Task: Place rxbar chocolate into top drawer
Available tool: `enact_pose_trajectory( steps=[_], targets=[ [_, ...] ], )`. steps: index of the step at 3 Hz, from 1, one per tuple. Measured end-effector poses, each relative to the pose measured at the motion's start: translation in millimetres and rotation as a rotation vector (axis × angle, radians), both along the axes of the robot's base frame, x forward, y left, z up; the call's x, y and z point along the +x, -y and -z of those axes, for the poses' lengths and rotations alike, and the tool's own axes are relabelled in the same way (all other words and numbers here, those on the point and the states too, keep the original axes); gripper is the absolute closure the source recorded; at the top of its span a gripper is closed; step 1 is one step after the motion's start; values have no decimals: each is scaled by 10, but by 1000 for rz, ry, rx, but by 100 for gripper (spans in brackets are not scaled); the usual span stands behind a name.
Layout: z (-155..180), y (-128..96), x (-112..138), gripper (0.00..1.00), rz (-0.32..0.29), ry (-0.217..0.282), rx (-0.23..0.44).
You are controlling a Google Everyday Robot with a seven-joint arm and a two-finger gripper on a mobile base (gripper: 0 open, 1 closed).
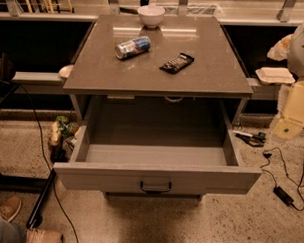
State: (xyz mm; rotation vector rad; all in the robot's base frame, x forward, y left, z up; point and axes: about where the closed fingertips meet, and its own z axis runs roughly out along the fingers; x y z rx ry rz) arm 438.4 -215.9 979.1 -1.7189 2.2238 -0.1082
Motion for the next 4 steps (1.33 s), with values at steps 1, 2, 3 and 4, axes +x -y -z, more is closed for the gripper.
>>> enact_pose_trajectory(
  steps=[1,2,3,4],
  targets=[
    [0,0,0,0,0,0,0],
    [23,-114,387,0,2,15,87],
    [53,-367,1070,0,2,37,230],
    [226,-596,1702,0,49,54,374]
  ],
)
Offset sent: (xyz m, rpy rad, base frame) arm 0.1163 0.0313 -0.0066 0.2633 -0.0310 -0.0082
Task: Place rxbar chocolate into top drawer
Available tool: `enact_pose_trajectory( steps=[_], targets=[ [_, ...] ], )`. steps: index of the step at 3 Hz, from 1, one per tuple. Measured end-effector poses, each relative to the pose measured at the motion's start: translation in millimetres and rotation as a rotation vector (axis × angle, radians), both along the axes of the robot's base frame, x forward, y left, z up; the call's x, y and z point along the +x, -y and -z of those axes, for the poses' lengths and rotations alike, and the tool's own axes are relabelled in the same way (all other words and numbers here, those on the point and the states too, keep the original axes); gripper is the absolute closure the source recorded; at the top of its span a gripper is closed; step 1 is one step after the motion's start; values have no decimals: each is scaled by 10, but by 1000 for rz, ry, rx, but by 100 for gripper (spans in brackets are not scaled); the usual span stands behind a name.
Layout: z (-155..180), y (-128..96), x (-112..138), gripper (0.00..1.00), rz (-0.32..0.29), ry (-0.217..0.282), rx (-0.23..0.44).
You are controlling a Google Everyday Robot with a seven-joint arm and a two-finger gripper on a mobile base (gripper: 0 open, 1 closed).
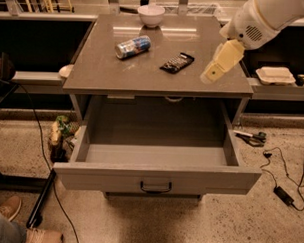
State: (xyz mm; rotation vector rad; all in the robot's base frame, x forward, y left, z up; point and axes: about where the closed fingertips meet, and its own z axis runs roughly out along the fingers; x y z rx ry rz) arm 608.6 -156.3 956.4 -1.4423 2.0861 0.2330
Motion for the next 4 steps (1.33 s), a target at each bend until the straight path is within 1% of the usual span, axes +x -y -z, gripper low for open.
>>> enact_pose_trajectory(
  steps=[1,2,3,4],
  targets=[
    [298,-204,616,0,46,32,117],
    [298,-207,613,0,45,32,117],
    [469,-228,979,0,66,73,140],
    [726,-267,1556,0,104,118,206]
  ],
)
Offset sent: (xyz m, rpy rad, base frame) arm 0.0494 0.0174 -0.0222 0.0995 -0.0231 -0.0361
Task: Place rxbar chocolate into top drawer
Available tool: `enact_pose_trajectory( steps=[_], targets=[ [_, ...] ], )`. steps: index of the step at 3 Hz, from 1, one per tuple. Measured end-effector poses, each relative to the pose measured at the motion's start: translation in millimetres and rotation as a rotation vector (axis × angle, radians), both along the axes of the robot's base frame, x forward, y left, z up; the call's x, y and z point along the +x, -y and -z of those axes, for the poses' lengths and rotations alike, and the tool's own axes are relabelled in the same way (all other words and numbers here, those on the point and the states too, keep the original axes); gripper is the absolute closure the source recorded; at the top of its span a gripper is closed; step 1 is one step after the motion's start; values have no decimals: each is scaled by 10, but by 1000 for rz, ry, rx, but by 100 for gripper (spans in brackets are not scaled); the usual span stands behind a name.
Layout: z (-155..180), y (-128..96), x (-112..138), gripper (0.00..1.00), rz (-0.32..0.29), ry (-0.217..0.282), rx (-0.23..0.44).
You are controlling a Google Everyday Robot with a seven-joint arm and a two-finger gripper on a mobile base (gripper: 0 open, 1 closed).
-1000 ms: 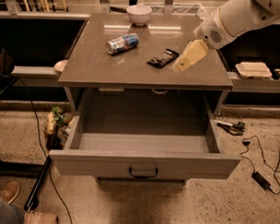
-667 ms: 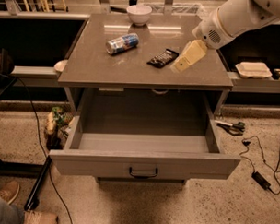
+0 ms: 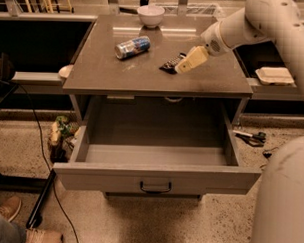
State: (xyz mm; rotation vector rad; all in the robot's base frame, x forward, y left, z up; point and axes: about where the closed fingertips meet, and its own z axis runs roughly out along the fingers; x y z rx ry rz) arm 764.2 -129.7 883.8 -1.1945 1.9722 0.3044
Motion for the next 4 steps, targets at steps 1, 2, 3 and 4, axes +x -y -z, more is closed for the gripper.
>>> enact_pose_trajectory(
  steps=[1,2,3,4],
  targets=[
    [278,-61,428,0,49,11,54],
    [481,-100,648,0,103,6,102],
    [592,-154,717,0,151,-5,143],
    [647,-248,683,0,175,-23,162]
  ],
)
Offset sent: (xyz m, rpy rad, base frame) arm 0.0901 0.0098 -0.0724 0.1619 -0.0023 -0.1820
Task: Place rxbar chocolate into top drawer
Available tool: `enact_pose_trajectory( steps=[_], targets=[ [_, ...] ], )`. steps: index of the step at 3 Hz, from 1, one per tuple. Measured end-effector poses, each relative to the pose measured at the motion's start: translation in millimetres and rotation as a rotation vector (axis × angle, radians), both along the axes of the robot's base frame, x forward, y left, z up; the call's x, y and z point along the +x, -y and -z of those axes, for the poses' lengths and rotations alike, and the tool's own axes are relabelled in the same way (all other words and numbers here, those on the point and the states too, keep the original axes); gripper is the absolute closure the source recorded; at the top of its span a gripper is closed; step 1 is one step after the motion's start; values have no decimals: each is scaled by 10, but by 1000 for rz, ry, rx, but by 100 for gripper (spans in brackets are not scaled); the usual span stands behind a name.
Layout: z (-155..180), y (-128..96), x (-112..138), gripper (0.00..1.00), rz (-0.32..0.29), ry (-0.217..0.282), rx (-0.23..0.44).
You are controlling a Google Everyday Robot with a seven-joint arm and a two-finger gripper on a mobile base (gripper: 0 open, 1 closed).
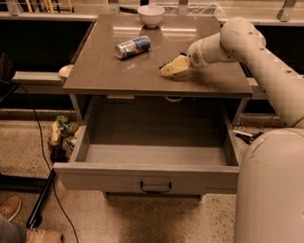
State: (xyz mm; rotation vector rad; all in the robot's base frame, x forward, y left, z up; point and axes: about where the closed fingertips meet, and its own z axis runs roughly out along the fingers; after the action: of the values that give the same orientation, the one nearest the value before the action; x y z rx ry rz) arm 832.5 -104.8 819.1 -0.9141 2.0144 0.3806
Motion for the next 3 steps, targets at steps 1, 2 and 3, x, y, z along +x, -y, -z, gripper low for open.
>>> enact_pose_trajectory(
  steps=[1,2,3],
  targets=[
    [82,-74,-48,19,24,-23,11],
    [103,-97,-61,41,29,-32,22],
    [46,-97,-67,64,29,-32,22]
  ],
)
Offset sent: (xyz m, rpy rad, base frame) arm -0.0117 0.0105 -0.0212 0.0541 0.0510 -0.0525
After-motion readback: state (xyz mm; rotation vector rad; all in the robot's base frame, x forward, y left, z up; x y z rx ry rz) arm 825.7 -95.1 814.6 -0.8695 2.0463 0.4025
